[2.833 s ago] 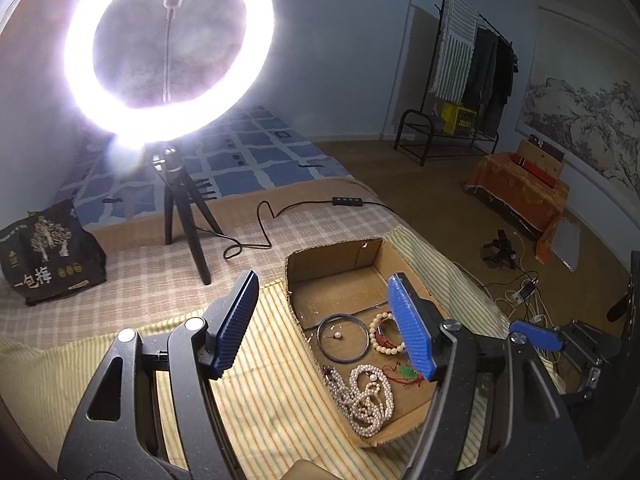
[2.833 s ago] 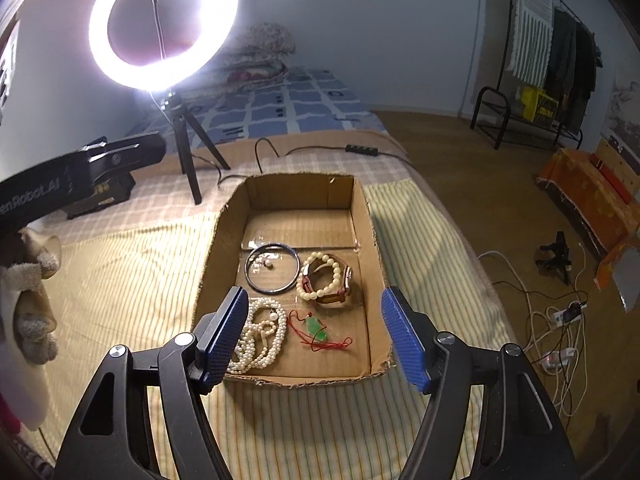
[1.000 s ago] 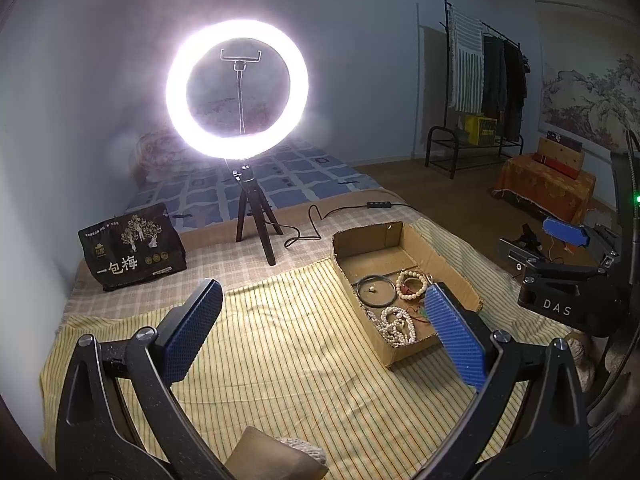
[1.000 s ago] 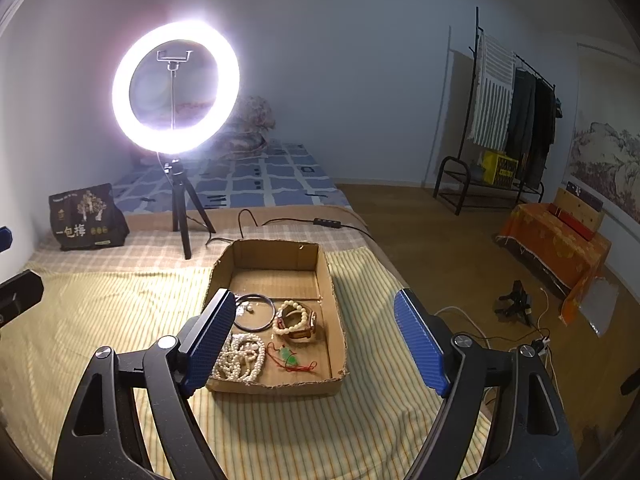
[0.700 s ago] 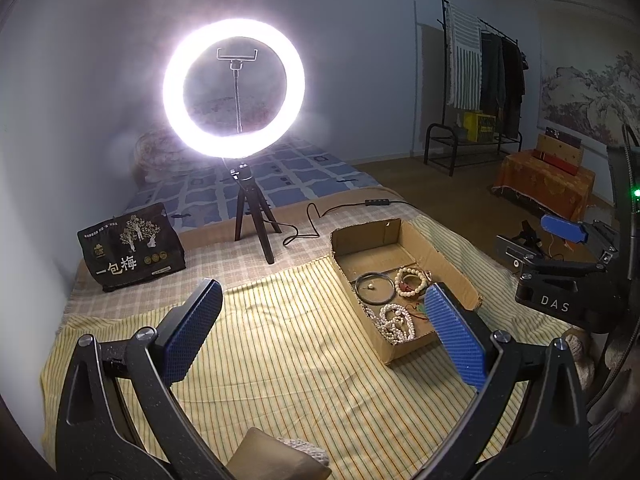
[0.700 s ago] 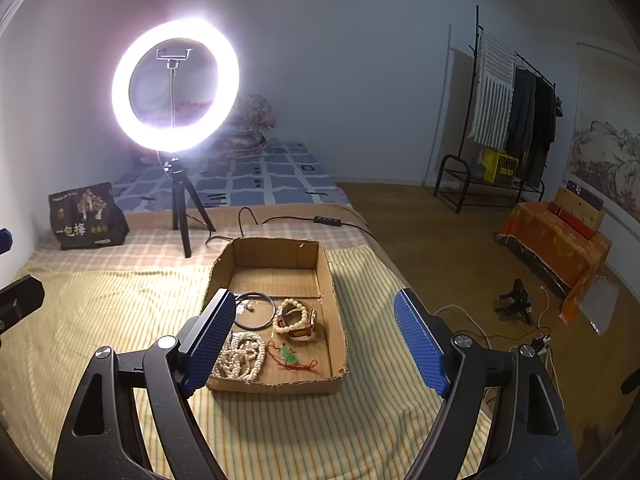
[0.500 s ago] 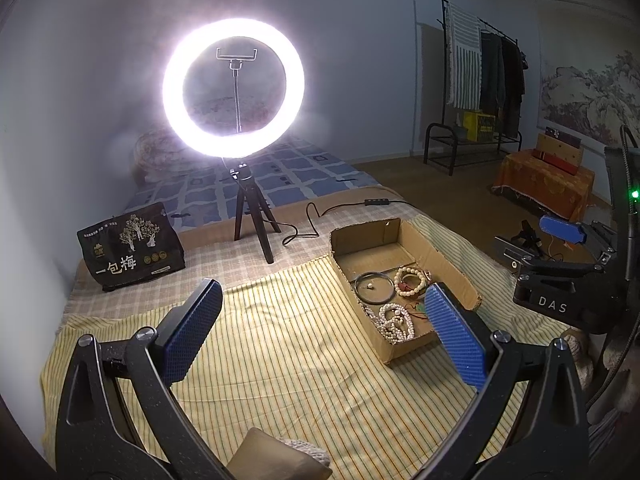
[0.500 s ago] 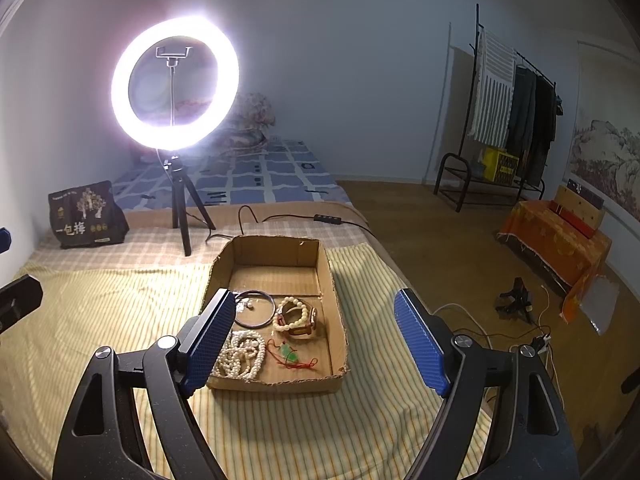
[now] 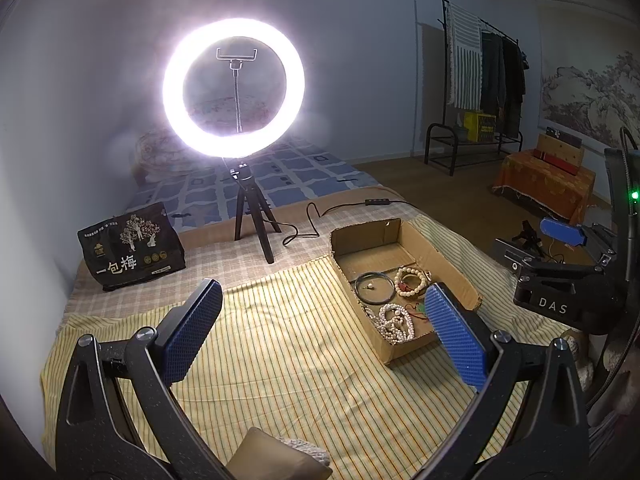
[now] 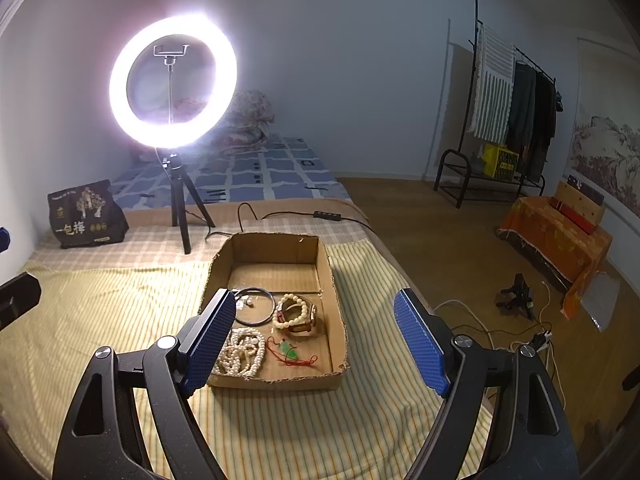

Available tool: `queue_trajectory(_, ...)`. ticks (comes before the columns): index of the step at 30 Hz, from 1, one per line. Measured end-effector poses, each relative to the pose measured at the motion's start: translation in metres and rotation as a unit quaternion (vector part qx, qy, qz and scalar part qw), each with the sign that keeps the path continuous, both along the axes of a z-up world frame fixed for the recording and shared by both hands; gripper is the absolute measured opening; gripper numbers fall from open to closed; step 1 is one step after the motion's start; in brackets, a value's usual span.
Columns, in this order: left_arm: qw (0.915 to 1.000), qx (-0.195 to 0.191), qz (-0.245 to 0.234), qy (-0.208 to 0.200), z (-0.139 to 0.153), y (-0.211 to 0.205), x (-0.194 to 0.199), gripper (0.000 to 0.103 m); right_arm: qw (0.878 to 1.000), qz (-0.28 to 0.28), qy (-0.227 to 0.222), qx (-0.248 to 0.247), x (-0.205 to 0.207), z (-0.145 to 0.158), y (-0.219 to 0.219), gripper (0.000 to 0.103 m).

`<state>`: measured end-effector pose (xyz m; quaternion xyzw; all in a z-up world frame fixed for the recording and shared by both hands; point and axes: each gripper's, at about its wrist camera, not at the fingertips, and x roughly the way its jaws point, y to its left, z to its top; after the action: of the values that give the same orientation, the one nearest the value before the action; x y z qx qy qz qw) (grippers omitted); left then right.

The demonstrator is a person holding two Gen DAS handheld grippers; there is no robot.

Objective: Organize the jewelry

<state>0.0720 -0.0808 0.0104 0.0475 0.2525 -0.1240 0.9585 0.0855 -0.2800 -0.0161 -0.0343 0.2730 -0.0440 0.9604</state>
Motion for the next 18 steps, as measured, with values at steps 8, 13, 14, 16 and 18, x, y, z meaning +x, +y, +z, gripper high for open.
queue_trajectory(8, 1.0000, -0.001, 0.000, 0.002, -0.0007, -0.0008, -0.0003, 0.103, 1.000, 0.000, 0.001, 0.000, 0.0003, 0.0000, 0.0003, 0.081)
queue_trajectory(13, 1.0000, 0.000, -0.002, 0.002, -0.0017, -0.0020, -0.0022, 0.103, 1.000, 0.000, 0.001, 0.000, 0.0002, -0.0001, -0.0001, 0.081)
queue_trajectory(14, 1.0000, 0.000, -0.002, 0.002, -0.0017, -0.0023, -0.0023, 0.103, 1.000, 0.000, 0.001, 0.000, 0.0004, 0.0001, -0.0001, 0.081)
queue_trajectory(16, 1.0000, 0.002, -0.002, 0.003, -0.0028, -0.0031, -0.0028, 0.103, 1.000, 0.000, 0.001, -0.001, 0.0000, -0.0004, -0.0003, 0.081)
queue_trajectory(18, 1.0000, 0.001, -0.006, 0.006, -0.0029, -0.0035, -0.0023, 0.103, 1.000, 0.000, 0.002, -0.003, -0.0018, -0.0022, -0.0003, 0.081)
